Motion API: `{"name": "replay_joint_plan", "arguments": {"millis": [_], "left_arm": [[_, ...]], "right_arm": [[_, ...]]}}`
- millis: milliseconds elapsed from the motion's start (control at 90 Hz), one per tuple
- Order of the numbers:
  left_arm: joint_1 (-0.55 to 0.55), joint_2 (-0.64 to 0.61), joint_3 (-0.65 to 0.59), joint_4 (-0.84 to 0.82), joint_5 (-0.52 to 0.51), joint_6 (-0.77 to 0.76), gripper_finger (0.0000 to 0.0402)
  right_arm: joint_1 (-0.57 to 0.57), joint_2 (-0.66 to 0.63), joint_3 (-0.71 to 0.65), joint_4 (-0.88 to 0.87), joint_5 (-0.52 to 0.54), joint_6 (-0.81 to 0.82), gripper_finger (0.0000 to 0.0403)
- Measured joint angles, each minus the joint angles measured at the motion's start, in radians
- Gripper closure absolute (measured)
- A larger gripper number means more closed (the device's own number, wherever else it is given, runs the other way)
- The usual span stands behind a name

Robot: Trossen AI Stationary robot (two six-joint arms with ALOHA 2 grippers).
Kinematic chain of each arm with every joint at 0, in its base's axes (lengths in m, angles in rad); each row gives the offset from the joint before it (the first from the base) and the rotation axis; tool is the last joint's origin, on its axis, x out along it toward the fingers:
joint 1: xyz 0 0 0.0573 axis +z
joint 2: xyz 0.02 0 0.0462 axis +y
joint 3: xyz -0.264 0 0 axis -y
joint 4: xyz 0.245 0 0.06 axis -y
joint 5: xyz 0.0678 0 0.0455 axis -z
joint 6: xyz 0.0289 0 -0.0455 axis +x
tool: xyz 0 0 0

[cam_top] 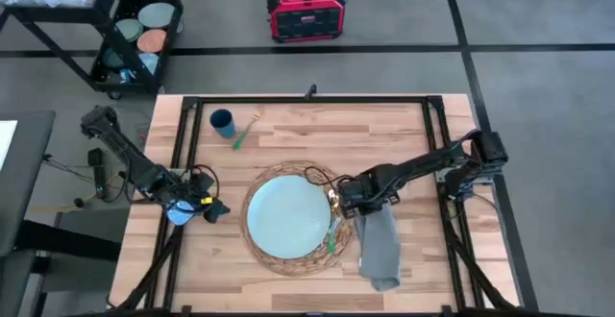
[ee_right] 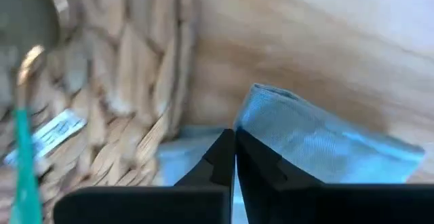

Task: Set table place
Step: Fold the gray table napkin

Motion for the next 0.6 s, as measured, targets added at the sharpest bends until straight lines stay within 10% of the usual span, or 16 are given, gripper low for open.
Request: {"name": "replay_joint_plan", "arguments": {"millis": [600], "left_arm": [[0.0,0.0,0.0,0.0,-0.07,-0.063,0.0283]], "right_arm": [[0.26,0.002,0.172,-0.165,-0.016,0.06,0.0403]]}}
